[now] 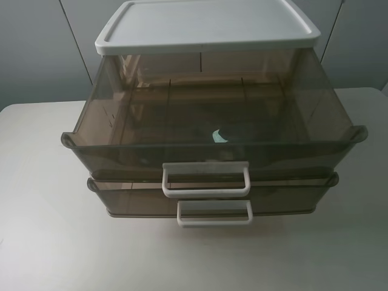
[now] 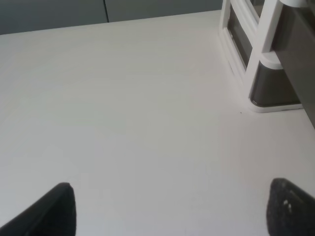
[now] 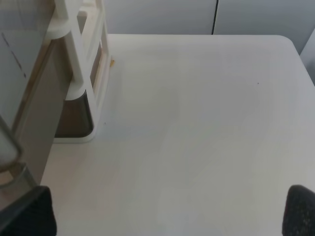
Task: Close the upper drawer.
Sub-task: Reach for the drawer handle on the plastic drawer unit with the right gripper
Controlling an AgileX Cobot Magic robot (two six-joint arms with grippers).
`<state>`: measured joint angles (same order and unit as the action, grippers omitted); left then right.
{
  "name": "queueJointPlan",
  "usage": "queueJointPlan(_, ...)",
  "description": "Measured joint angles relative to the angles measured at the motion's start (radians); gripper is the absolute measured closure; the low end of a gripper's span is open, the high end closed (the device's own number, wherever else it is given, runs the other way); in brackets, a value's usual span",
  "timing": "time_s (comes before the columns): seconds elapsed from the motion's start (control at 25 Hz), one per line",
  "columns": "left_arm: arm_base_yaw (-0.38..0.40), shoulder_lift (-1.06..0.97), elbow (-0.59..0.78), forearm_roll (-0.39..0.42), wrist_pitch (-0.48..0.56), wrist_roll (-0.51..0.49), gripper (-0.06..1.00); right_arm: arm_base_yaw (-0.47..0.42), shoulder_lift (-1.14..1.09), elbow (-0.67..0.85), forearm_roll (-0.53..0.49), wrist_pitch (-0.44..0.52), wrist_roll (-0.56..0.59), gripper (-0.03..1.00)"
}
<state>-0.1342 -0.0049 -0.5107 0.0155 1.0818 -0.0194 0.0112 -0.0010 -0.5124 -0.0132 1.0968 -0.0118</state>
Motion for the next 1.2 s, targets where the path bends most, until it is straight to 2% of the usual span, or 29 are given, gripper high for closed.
queueJointPlan(1.0, 0.0, 0.0, 0.0, 0.0, 0.0, 0.0, 0.2, 0.0, 0.0, 0.0, -0.002, 0.0, -0.007, 0.27)
queueJointPlan(1.2, 0.0, 0.0, 0.0, 0.0, 0.0, 0.0, 0.2, 0.0, 0.0, 0.0, -0.081, -0.011, -0.011, 0.27)
